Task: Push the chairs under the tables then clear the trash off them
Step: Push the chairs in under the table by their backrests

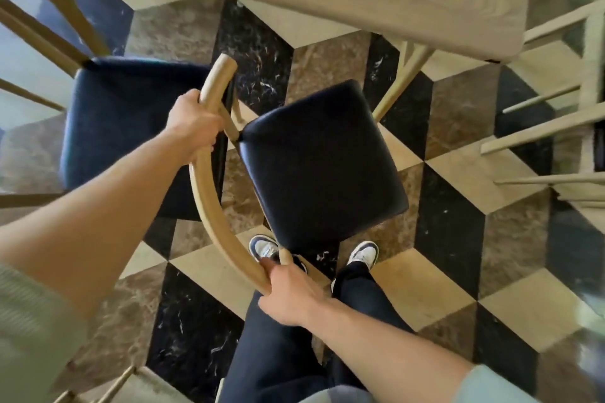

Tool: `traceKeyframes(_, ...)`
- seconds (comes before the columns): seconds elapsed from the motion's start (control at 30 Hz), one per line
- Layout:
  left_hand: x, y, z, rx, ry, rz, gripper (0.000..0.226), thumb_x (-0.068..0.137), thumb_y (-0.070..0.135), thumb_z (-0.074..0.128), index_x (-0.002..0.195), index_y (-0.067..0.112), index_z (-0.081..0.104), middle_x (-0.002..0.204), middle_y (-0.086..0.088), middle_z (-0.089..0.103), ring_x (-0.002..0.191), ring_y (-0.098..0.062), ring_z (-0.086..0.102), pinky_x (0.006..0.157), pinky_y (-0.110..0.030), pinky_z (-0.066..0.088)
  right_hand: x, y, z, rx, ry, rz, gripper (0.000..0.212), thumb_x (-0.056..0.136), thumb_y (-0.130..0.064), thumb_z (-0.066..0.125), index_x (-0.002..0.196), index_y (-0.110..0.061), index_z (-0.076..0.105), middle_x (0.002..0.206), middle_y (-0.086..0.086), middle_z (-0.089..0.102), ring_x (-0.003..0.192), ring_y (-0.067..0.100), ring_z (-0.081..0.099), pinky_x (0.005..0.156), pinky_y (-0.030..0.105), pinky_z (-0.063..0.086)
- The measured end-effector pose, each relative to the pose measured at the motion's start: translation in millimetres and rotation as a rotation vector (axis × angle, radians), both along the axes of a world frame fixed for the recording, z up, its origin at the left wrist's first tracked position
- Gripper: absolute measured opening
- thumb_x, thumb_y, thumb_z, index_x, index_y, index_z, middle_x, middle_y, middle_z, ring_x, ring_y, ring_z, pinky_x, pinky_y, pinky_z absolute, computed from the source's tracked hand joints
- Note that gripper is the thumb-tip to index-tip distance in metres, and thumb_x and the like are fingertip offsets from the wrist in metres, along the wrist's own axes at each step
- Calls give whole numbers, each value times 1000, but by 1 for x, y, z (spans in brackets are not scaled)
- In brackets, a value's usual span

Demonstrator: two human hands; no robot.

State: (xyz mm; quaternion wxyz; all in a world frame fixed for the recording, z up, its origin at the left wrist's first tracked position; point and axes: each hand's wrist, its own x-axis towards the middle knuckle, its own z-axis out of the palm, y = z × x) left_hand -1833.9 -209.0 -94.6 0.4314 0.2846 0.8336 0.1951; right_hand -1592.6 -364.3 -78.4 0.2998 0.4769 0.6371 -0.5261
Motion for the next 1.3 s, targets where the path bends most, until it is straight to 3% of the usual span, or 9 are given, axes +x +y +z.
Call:
traceKeyframes(0.2,10,3,2,23,-50,144,43,84,7,72,120,20,53,105,-16,66,79,-28,70,57,-38,58,33,39,0,53,-33,90,57,82,-34,55,136,-45,38,128,13,58,107,44,66,91,52,57)
traceKeyframes(0.37,24,4,1,42,-76,291,46,84,7,74,123,17,51,106,-16,64,79,-27,68,61,-39,59,68,88,-4,64,-5,199,27,83,-27,57,95,-42,39,94,0,56,90,37,63,70,42,46)
traceKeyframes(0.53,31,-8,-2,25,-16,436,40,89,8,70,123,18,52,106,-18,66,75,-26,67,67,-44,63,88,118,-1,88,73,343,29,88,-17,59,103,-36,43,97,1,57,83,30,55,72,43,46)
traceKeyframes(0.67,40,-17,-3,-2,14,559,35,95,10,68,128,13,55,99,-16,63,72,-24,63,70,-44,61,96,136,0,85,127,446,42,90,-15,62,129,-29,53,113,8,64,96,33,63,84,50,54)
traceKeyframes(0.87,55,-23,-5,-31,55,748,40,95,14,69,133,13,56,99,-15,64,68,-20,64,60,-38,57,110,173,-7,108,160,605,35,89,-18,64,121,-31,54,102,2,62,97,29,62,81,48,52)
traceKeyframes(1.0,62,-11,-6,-23,70,861,40,95,15,67,134,15,55,103,-14,65,68,-17,63,56,-33,53,112,221,-5,194,165,708,25,87,-20,65,110,-29,58,97,-2,61,89,24,59,70,42,44)
traceKeyframes(1.07,67,3,-5,-13,45,883,40,96,14,65,134,15,52,103,-13,64,69,-16,63,59,-34,55,113,244,-2,233,160,752,25,88,-19,63,111,-28,60,96,-3,61,88,22,58,69,40,43)
traceKeyframes(1.2,80,29,-8,-19,47,912,38,93,13,64,128,16,50,114,-20,68,73,-19,65,78,-45,65,125,282,-4,269,121,807,25,89,-22,65,113,-27,62,99,-3,64,86,18,58,69,36,45)
traceKeyframes(1.3,91,51,-11,-24,51,932,38,91,14,64,126,15,51,116,-20,71,70,-18,67,72,-42,66,135,307,-4,289,103,847,20,88,-23,67,102,-30,55,92,-5,61,83,17,60,68,35,46)
